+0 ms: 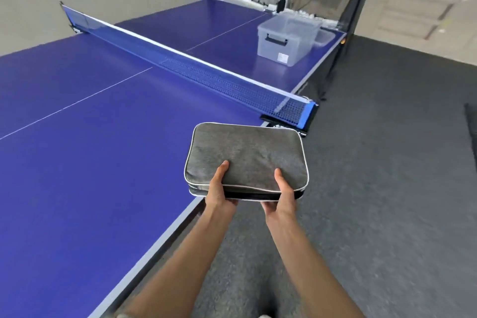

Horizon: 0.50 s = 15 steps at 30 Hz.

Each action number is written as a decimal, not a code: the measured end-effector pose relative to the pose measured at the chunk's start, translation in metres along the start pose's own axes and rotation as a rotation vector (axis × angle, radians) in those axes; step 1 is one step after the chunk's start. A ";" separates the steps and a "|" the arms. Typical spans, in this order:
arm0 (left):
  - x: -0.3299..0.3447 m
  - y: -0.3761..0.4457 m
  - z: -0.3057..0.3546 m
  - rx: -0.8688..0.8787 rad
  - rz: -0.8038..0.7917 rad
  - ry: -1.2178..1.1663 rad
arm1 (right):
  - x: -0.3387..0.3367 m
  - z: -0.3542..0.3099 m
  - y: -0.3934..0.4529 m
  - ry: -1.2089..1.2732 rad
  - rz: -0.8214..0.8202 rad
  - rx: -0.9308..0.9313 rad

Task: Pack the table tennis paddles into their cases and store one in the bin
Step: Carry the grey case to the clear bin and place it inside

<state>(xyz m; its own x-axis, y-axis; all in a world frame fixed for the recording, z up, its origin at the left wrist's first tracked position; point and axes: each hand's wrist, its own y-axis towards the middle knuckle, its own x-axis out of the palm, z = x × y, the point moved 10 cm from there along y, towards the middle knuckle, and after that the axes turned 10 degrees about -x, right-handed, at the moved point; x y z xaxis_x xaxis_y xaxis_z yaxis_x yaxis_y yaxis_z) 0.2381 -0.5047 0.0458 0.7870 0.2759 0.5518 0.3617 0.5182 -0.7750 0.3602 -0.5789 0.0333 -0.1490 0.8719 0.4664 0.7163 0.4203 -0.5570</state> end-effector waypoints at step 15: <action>0.310 0.136 -0.177 -0.193 -0.131 0.256 | -0.079 -0.248 0.230 0.220 0.214 -0.204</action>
<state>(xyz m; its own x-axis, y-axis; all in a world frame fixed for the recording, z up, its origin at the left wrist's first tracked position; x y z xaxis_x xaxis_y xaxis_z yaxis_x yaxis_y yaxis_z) 0.6198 -0.4922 0.0569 0.8184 -0.0074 0.5746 0.5370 0.3661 -0.7600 0.7055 -0.6130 0.0389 0.1535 0.8507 0.5028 0.8399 0.1558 -0.5199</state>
